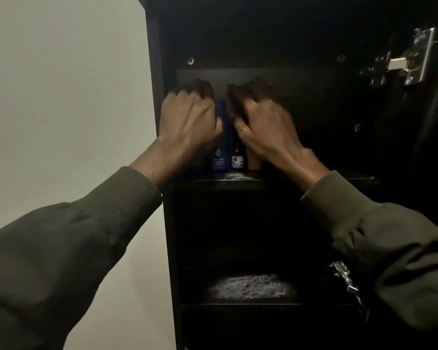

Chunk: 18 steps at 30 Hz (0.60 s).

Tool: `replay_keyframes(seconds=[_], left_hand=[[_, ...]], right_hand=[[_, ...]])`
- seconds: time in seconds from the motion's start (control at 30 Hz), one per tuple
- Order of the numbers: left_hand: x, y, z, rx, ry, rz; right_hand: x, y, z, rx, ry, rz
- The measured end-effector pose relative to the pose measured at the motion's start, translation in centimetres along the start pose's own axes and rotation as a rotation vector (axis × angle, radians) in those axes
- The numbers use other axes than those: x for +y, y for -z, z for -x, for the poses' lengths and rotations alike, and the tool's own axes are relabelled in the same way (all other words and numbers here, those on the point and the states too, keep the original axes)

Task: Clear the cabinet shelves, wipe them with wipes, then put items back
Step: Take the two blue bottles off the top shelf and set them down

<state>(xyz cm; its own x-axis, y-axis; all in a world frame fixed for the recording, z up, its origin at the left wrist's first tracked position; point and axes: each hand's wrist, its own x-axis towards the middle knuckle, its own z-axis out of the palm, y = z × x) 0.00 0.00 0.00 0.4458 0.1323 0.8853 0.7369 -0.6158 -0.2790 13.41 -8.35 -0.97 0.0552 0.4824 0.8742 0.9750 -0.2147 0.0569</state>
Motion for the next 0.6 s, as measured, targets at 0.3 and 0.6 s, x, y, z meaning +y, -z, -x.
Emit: replay_keyframes(seconds=[0.3,0.6], left_hand=[[-0.2,0.8,0.1,-0.084,-0.014,0.01],[-0.1,1.4,0.9,-0.016,0.039,0.246]], right_hand=[[-1.3,-0.4,-0.7,-0.079,0.027,-0.064],[-1.6,-0.4,-0.5,0.007,-0.005,-0.285]])
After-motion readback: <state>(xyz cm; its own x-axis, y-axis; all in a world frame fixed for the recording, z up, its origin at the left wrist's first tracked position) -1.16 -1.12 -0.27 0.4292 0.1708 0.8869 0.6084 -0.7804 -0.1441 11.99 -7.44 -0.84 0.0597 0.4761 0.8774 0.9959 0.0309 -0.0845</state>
